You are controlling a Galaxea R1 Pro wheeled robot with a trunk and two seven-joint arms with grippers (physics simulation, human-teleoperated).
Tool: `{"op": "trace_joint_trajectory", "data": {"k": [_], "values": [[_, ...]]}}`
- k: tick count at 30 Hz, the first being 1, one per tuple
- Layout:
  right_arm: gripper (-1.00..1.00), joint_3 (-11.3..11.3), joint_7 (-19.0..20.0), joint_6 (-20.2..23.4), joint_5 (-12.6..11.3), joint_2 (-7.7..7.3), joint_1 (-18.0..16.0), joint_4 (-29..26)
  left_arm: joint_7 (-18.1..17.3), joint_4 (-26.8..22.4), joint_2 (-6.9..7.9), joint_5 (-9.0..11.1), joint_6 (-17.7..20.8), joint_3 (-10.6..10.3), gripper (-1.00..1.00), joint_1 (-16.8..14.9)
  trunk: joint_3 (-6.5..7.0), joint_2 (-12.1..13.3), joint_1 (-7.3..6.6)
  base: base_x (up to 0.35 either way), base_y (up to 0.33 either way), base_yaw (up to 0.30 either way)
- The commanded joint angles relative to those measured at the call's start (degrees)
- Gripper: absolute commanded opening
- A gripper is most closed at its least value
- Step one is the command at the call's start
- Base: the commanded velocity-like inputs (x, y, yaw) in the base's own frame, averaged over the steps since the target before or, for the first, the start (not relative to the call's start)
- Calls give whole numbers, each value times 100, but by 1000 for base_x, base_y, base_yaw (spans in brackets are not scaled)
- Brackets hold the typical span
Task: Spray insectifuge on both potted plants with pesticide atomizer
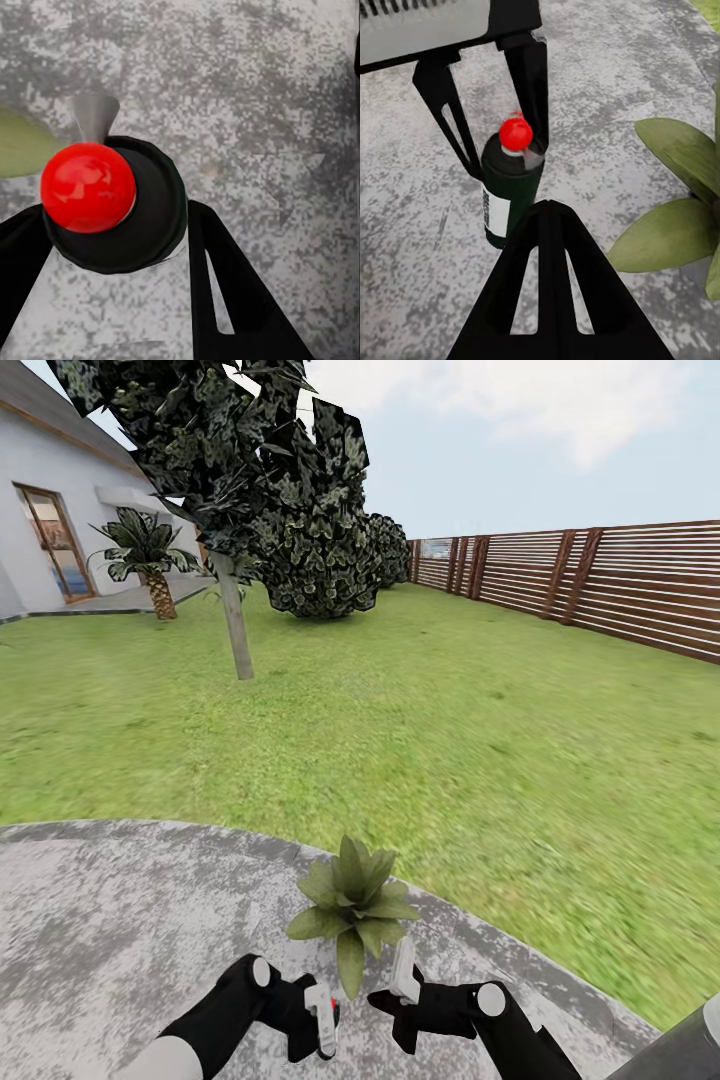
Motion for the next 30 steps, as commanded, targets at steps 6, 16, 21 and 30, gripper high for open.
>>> {"op": "trace_joint_trajectory", "data": {"k": [6, 16, 21, 30], "values": [[-100, -7, 5, -34, 53, 2, -2, -10, -18, -19, -109, -29, 0, -160, -100, -2, -5, -2, -1, 0, 0, 0], [-100, -7, 0, -34, 57, 2, -2, -11, -41, -20, -242, -20, -25, -158, -100, 4, -5, -2, -1, 0, 0, 0], [-100, -7, -3, -34, 61, 2, -2, -11, -70, -20, -260, -12, -57, -158, -100, 7, -5, -2, -1, 0, 0, 0], [-100, -7, -4, -34, 61, 2, -2, -9, -245, -20, -291, 18, -82, -158, -100, 7, -5, -2, -1, 0, 0, 0]]}}
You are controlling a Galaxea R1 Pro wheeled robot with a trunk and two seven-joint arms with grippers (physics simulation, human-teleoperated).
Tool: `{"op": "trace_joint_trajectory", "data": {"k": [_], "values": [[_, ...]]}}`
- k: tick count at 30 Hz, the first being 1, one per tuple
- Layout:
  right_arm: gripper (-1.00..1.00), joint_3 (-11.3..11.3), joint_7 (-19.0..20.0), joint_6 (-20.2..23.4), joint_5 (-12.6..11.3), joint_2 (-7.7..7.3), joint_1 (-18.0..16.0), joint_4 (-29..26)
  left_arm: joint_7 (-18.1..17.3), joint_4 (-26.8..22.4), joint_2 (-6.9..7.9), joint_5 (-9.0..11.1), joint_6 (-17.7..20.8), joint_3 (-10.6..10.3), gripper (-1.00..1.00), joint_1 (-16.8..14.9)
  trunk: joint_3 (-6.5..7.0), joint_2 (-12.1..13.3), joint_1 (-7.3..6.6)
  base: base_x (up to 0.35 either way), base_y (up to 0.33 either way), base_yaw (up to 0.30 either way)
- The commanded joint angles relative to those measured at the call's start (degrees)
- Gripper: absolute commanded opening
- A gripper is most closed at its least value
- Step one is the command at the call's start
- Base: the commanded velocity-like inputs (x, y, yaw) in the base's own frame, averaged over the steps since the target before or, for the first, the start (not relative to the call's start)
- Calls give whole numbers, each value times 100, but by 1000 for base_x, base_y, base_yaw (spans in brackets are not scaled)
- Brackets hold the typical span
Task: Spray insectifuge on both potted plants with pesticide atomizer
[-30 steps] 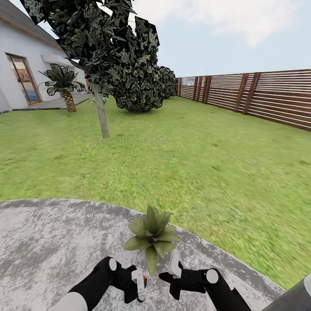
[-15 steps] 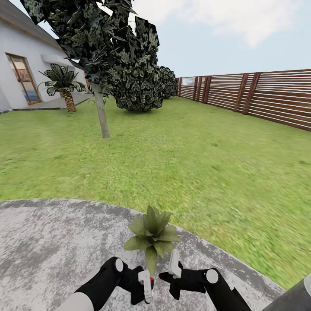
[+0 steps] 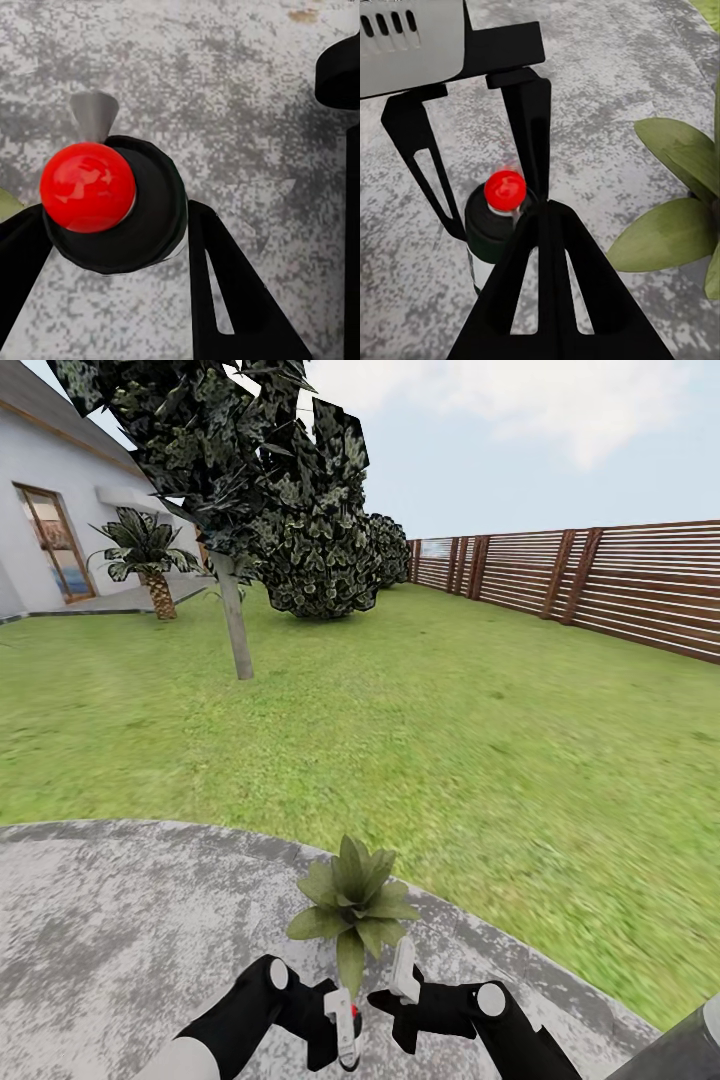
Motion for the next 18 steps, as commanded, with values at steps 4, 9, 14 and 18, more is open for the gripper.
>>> {"op": "trace_joint_trajectory", "data": {"k": [4, 9, 14, 18], "values": [[-100, -10, 5, -34, 53, 2, -2, -5, -21, -73, -14, -21, -5, 4, -100, -2, -5, -2, -1, 0, 0, 0], [-100, -9, 5, -34, 53, 2, -2, -8, -22, -172, -15, -10, -4, 16, -100, -2, -5, -2, -1, 0, 0, 0], [-100, -7, 5, -35, 53, 2, -2, -8, -29, -184, -37, -9, -11, 18, -100, -2, -5, -2, -1, 0, 0, 0], [-100, -7, 5, -34, 53, 2, -2, -8, -29, -185, -93, -9, -28, 16, -100, -2, -5, -2, -1, 0, 0, 0]]}}
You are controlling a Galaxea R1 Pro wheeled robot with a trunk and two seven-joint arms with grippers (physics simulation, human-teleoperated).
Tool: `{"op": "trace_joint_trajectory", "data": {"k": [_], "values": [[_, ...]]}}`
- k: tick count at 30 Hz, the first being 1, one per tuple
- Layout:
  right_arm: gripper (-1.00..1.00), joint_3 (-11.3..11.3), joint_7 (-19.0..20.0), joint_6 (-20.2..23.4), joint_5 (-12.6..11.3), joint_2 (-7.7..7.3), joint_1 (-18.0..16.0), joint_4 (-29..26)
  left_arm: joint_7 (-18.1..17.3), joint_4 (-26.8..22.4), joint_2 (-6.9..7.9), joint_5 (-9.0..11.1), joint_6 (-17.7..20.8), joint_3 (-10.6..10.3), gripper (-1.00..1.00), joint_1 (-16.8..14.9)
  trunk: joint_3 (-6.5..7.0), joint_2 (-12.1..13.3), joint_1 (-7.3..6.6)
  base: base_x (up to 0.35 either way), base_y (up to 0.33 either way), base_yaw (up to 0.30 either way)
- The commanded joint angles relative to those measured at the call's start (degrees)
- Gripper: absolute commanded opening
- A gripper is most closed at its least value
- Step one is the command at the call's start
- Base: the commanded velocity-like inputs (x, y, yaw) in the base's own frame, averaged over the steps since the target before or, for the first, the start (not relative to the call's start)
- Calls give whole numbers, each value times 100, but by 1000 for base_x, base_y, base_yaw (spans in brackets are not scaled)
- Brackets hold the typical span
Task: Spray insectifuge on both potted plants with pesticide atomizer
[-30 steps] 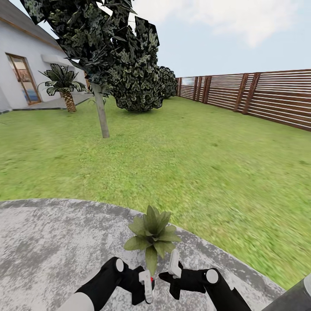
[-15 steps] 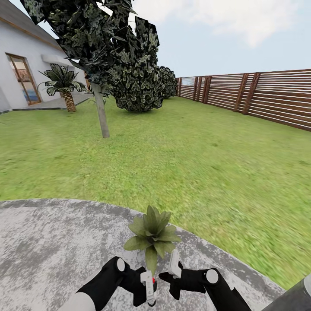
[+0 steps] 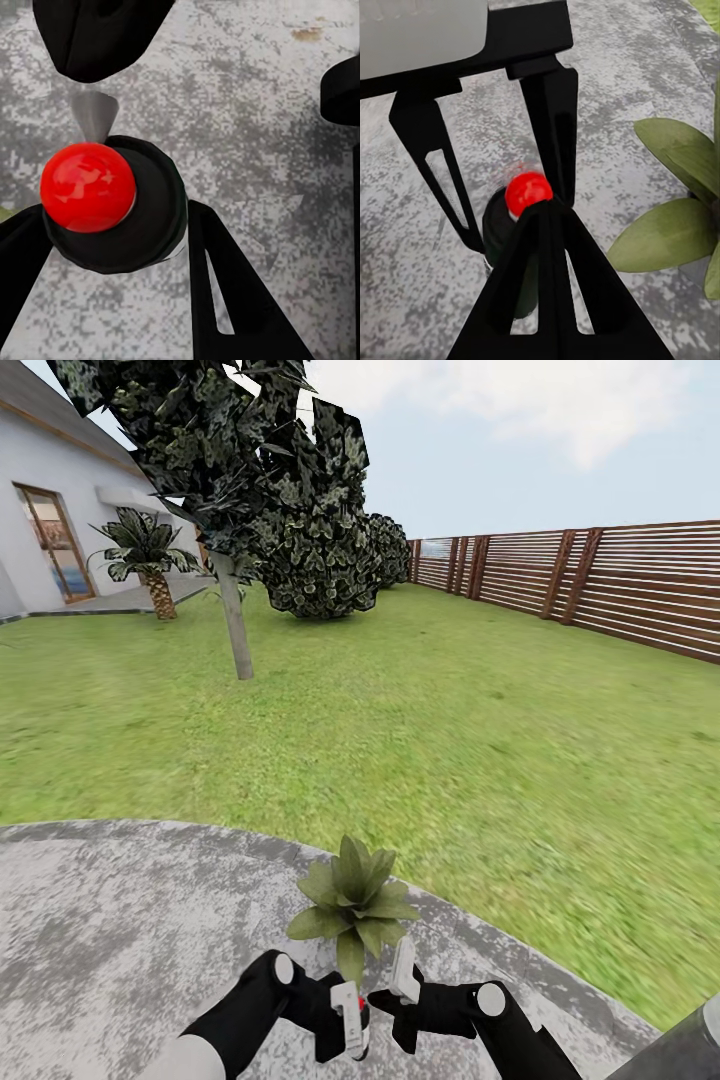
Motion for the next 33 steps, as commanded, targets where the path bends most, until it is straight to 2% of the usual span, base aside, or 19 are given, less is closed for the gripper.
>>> {"op": "trace_joint_trajectory", "data": {"k": [1, 16, 22, 33], "values": [[-100, -7, 5, -34, 53, 2, -2, -6, -19, -8, -6, -33, -9, -1, -100, -2, -5, -2, -1, 0, 0, 0], [-100, -8, 5, -42, 55, 2, -2, -6, -19, -8, -12, -27, -16, -7, -100, -2, -5, -2, -1, 0, 0, 0], [-100, -8, 5, -42, 61, 2, -2, 1, -28, -9, -13, 165, -19, -6, -100, -2, -5, -2, -1, 0, 0, 0], [-100, -16, 5, -42, 79, -2, -2, 2, -21, 17, -2, 173, -19, -10, -100, -2, -5, -2, -1, 0, 0, 0]]}}
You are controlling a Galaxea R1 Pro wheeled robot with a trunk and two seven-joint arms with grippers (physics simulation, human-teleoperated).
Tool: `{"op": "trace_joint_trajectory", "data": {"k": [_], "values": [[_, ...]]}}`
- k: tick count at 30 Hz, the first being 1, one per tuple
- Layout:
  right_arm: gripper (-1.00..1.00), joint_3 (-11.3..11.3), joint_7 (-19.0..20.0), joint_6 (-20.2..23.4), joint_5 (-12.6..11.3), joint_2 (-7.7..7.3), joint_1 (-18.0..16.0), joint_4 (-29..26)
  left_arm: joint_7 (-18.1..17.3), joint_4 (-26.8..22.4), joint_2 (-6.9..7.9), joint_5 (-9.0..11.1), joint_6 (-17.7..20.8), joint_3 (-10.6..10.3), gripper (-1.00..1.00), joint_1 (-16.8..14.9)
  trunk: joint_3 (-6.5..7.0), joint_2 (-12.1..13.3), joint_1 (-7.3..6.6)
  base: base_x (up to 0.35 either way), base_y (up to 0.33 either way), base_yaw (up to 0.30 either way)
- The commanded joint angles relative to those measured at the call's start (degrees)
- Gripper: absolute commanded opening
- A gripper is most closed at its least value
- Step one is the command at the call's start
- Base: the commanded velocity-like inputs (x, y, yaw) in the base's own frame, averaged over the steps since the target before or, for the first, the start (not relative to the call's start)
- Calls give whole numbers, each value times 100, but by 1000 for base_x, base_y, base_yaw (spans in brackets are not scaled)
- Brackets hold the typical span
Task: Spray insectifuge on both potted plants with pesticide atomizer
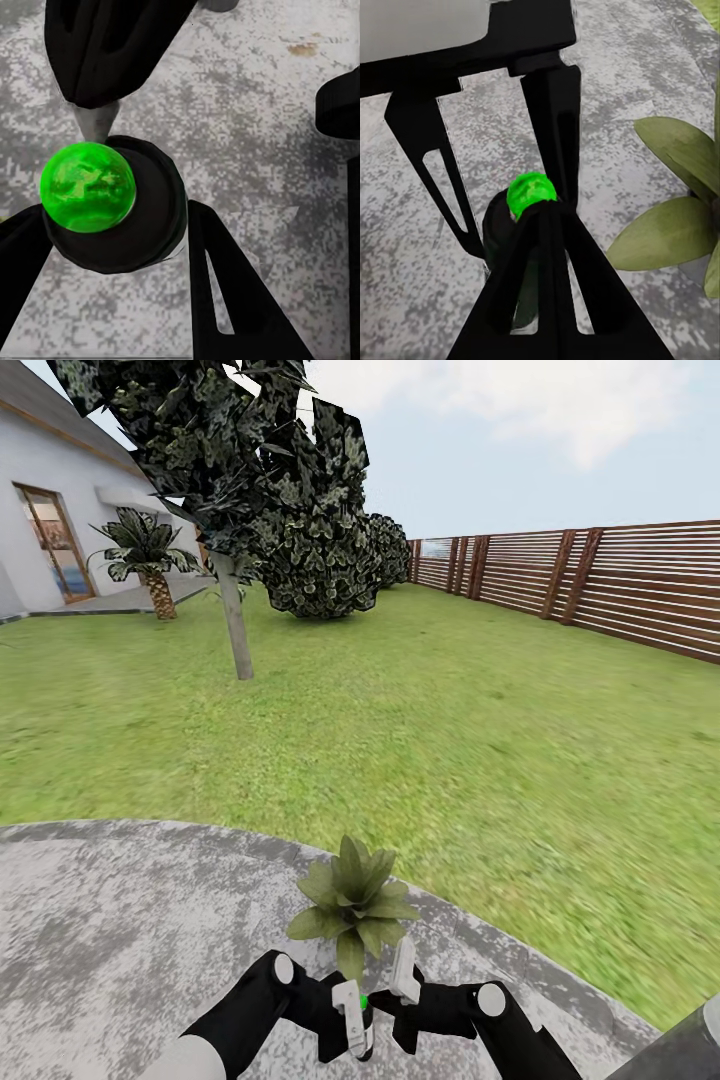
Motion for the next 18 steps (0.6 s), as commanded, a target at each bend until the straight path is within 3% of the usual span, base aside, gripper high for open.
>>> {"op": "trace_joint_trajectory", "data": {"k": [1, 4, 5, 6, 11, 14, 15, 18], "values": [[-100, -7, 5, -34, 52, 4, -2, -6, -14, 23, 17, -58, -9, -5, -100, 0, -5, -2, -1, 0, 0, 0], [-100, -7, 5, -34, 52, 0, -2, 5, -4, 69, 121, -105, 18, -7, -100, 11, -5, -2, -1, 0, 0, 0], [-100, -7, 4, -34, 52, -2, -2, 21, 0, 87, 477, -193, 61, -4, -100, 23, -5, -2, -1, 0, 0, 0], [-100, -7, 4, -37, 54, -7, -2, 27, 0, 88, 597, -206, 70, -4, -100, 27, -5, -2, -1, 0, 0, 0], [-100, -7, -14, -42, 69, -58, -2, 69, 8, 98, 1054, -220, 87, -4, -100, 58, -5, -2, -1, 0, 0, 0], [-100, -20, -23, -42, 70, -97, -2, 189, 15, 99, 1227, -220, 87, 6, -100, 71, -5, -2, -1, 0, 0, 0], [100, -37, -27, -42, 70, -146, -2, 282, 26, 99, 1357, -220, 93, 22, -100, 70, -5, -2, -1, 0, 0, 0], [100, -59, -48, -46, 63, -256, -2, 363, 52, 99, 1531, -207, 90, 44, -100, 70, -5, -2, -1, 0, 0, 0]]}}
